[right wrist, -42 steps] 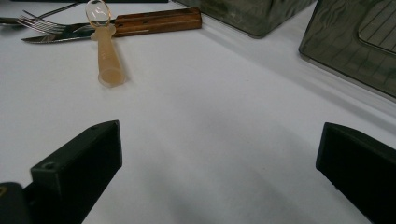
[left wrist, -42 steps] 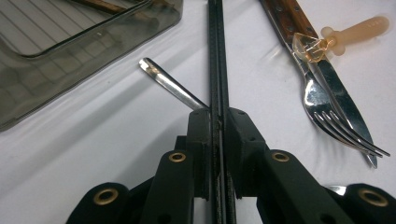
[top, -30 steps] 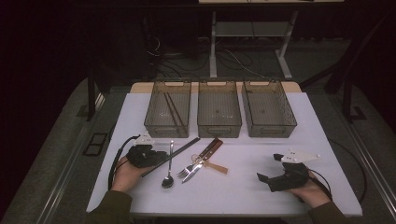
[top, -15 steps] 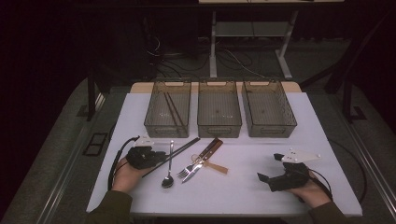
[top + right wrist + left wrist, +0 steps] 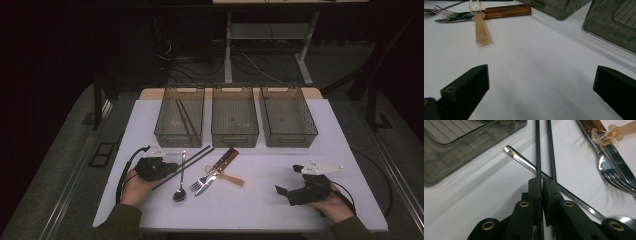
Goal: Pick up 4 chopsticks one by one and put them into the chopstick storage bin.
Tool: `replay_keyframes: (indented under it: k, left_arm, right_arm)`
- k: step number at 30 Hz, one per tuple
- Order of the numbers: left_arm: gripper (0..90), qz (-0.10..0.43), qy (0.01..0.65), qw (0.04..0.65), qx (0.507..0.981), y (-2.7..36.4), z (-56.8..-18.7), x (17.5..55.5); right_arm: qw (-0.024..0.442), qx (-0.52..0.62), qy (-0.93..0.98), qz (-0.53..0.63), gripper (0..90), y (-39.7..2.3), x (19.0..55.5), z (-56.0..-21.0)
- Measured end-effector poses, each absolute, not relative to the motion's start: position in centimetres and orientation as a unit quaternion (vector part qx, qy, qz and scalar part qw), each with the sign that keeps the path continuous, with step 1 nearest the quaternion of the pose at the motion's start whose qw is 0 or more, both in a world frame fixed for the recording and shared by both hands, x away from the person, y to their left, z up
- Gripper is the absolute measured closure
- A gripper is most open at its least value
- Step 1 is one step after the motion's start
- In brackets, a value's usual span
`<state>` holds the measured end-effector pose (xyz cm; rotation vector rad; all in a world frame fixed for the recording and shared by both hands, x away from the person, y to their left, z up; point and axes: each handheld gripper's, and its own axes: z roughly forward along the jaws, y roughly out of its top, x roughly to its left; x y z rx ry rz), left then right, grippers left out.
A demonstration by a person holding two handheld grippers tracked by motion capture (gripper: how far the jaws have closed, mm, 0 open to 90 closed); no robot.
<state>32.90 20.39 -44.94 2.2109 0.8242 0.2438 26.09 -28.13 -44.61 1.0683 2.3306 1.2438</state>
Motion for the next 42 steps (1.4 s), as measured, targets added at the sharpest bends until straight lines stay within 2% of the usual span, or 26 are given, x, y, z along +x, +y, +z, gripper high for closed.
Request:
replay_keyframes:
  k: [11, 25, 42]
  left_arm:
    - [86.1, 0.085, 0.325, 0.375, 0.864, 20.6, -44.8, 32.8]
    - [86.1, 0.088, 0.331, 0.404, 0.848, 21.1, -43.6, 32.2]
    - [86.1, 0.082, 0.307, 0.421, 0.849, 21.0, -42.0, 31.0]
  right_arm:
    - [0.144, 0.371, 0.81, 0.431, 0.1, -28.1, 26.1, -44.6]
    - [0.145, 0.373, 0.808, 0.432, 0.1, -28.2, 26.0, -44.6]
    - [0.145, 0.37, 0.81, 0.432, 0.1, -28.1, 25.9, -44.6]
